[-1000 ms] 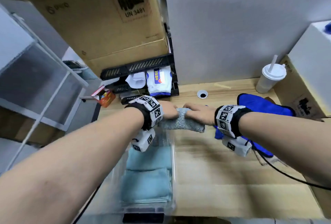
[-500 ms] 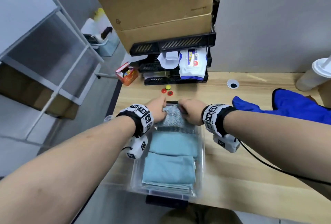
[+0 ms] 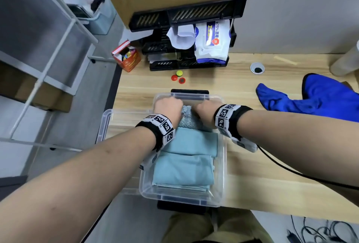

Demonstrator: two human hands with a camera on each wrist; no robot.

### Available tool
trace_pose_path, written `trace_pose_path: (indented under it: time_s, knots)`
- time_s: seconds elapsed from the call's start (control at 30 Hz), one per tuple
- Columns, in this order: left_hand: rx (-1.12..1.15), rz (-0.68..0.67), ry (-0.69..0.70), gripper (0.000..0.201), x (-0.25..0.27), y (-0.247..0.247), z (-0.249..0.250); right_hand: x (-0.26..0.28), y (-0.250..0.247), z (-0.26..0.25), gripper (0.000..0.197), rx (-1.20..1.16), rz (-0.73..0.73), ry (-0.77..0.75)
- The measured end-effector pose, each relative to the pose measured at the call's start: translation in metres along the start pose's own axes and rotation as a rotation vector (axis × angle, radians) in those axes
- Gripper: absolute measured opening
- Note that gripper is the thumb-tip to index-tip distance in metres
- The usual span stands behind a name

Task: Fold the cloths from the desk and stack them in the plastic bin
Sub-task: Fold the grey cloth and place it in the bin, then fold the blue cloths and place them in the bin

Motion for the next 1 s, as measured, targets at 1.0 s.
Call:
trace_pose_path:
  time_s: [1.0]
  knots:
    - [0.143, -0.418, 0.140, 0.005, -0.010, -0.006, 0.035, 0.029, 0.005, 0.004, 0.015, 0.207, -0.110, -0.144]
Point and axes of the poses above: each hand's wrist, its own x-axis away from the middle knuckle, its own y-axis out of the palm, z = x × y, the point moved 10 cm from there along -x, towards the middle knuckle, and after that the axes turned 12 degrees about y, right-handed, at the moved point
